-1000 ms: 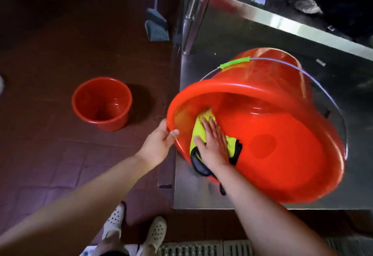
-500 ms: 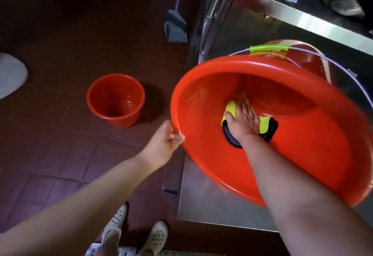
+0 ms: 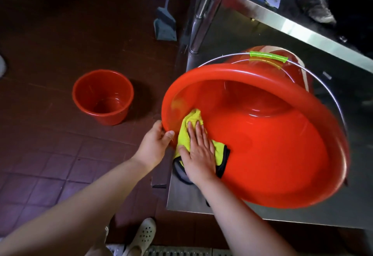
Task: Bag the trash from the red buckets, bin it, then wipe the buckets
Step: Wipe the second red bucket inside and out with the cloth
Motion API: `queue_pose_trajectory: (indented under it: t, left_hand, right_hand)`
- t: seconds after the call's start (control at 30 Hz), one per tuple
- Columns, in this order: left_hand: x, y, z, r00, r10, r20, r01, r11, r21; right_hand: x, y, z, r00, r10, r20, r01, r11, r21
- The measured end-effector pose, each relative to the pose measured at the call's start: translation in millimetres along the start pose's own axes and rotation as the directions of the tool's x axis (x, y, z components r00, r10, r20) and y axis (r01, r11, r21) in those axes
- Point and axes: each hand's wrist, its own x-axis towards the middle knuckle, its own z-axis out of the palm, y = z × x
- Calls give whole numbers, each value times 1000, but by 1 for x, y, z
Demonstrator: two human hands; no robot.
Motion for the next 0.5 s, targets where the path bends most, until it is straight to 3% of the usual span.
queue_pose_trajectory:
  t: [0.1, 0.33, 0.43, 0.5]
  left_hand:
    - [8, 16, -15, 999, 31, 16, -31, 1000, -3]
    - [25, 54, -31, 955, 296, 30, -297, 946, 133]
    - [27, 51, -31, 956, 295, 11, -294, 952, 88]
    - [24, 34, -27, 977, 211, 32, -213, 976, 49]
  right_hand:
    - [31, 12, -5, 998, 58, -14, -58, 998, -1]
    - [102, 63, -20, 966, 255, -52, -256, 966, -32]
    - [118, 84, -24, 953, 298, -52, -302, 947, -104]
    - [123, 88, -25, 953, 298, -58, -304, 941, -150]
